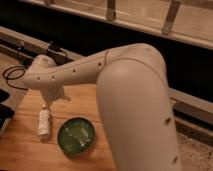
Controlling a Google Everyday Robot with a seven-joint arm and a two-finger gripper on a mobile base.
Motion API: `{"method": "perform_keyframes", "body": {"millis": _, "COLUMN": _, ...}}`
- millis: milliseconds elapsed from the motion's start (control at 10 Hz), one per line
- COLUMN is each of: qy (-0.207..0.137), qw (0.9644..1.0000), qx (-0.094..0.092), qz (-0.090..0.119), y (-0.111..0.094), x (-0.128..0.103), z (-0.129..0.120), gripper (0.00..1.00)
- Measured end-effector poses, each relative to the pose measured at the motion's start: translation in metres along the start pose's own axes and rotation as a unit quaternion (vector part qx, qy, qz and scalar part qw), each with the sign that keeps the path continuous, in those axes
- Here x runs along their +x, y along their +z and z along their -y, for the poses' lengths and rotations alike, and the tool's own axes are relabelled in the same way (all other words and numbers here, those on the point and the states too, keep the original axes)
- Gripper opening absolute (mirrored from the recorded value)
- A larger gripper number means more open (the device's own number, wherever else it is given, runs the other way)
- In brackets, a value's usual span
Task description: Place the bottle in the ceramic bowl
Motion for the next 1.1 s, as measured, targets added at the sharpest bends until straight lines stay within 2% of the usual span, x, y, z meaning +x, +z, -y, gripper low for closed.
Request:
{"method": "perform_keyframes", "body": {"millis": 100, "qy": -0.029, "qw": 0.9981, "qx": -0.049, "qz": 0.024, "y": 0.002, "x": -0.001, "z": -0.006, "gripper": 0.65}}
{"method": "perform_keyframes", "body": {"millis": 200, "qy": -0.055, "qw": 0.994, "qx": -0.09, "qz": 0.028, "y": 0.005, "x": 0.001, "z": -0.008, "gripper": 0.65}}
{"method": "perform_keyframes", "body": {"millis": 300, "qy": -0.082, "qw": 0.9871, "qx": -0.134, "qz": 0.031, "y": 0.006, "x": 0.002, "z": -0.013, "gripper": 0.65}}
{"method": "perform_keyframes", "body": {"millis": 500, "qy": -0.108, "qw": 0.9757, "qx": -0.185, "qz": 0.047, "y": 0.003, "x": -0.001, "z": -0.015, "gripper": 0.65}}
{"method": "perform_keyframes", "body": {"millis": 600, "qy": -0.114, "qw": 0.9718, "qx": -0.2, "qz": 0.053, "y": 0.003, "x": -0.002, "z": -0.015, "gripper": 0.65}}
{"method": "perform_keyframes", "body": {"millis": 700, "qy": -0.113, "qw": 0.9719, "qx": -0.2, "qz": 0.052, "y": 0.002, "x": -0.002, "z": -0.015, "gripper": 0.65}}
{"method": "perform_keyframes", "body": {"millis": 800, "qy": -0.11, "qw": 0.974, "qx": -0.192, "qz": 0.049, "y": 0.002, "x": -0.002, "z": -0.018, "gripper": 0.65}}
{"method": "perform_keyframes", "body": {"millis": 1100, "qy": -0.152, "qw": 0.9774, "qx": -0.146, "qz": 0.022, "y": 0.002, "x": -0.017, "z": -0.053, "gripper": 0.65}}
